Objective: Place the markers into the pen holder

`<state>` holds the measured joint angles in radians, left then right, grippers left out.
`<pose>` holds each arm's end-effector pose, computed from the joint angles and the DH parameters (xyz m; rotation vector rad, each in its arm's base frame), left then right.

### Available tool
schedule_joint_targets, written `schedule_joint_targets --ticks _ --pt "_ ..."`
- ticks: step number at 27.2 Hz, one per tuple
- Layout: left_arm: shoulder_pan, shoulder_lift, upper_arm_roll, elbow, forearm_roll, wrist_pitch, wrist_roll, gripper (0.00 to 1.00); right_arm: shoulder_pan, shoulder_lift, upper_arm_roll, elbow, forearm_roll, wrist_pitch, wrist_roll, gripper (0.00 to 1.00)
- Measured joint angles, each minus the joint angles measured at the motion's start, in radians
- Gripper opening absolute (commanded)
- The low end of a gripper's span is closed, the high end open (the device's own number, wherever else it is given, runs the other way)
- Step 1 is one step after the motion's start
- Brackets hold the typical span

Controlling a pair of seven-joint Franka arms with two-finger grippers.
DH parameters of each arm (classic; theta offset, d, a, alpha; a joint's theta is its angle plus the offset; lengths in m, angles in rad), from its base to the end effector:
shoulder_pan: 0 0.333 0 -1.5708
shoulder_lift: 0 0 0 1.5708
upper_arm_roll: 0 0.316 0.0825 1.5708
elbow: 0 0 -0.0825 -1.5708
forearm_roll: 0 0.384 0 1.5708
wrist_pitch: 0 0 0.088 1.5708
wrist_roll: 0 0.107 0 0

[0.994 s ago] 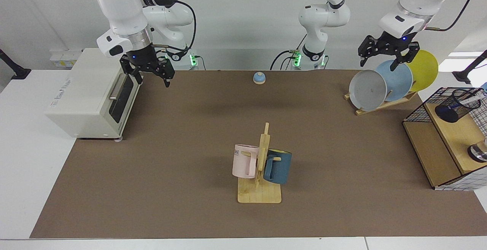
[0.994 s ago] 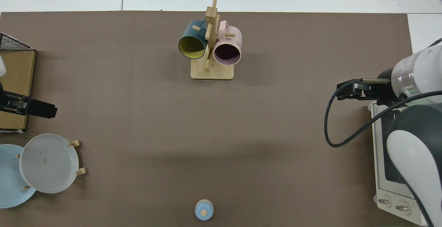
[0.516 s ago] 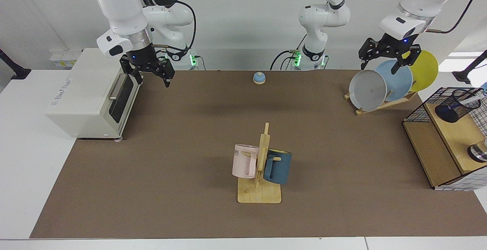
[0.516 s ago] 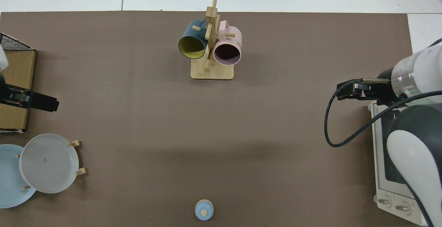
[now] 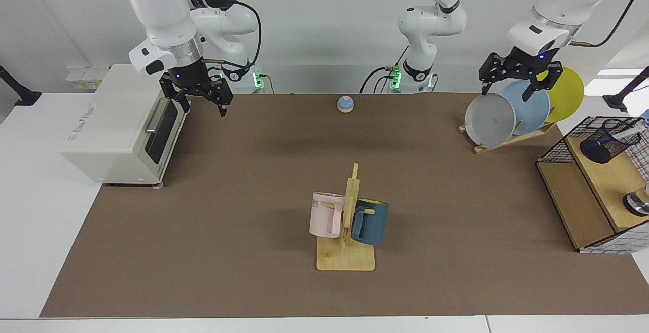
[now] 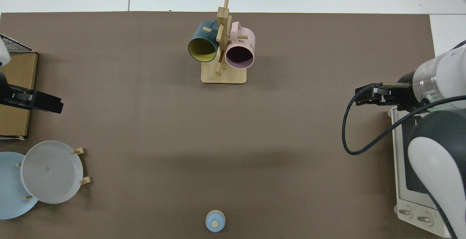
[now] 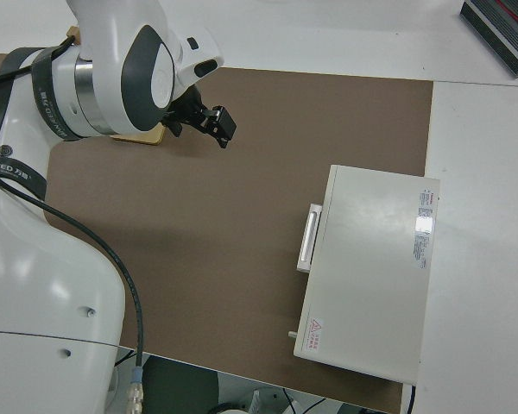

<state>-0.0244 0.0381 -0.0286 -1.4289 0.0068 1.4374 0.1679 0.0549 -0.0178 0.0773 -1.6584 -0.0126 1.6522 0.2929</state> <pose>0.5519 -0.0281 0.6579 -3.1183 0.3445 0.0468 0.5502 0.0723 0.5999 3.1204 -0.2498 0.0223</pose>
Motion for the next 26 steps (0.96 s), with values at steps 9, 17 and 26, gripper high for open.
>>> schedule_joint_targets --ticks 9,17,26 --pt "0.000 -0.002 0.004 0.011 0.000 -0.006 -0.006 1.00 0.000 0.000 0.000 0.000 0.000 0.000 0.000 1.00" --pt "0.001 -0.002 0.004 0.011 0.000 -0.014 -0.006 1.00 0.000 0.000 0.000 0.000 0.000 0.000 0.000 1.00" --pt "0.002 -0.002 0.006 0.011 0.000 -0.016 -0.006 1.00 0.000 0.000 0.000 0.000 0.000 0.000 0.000 1.00"
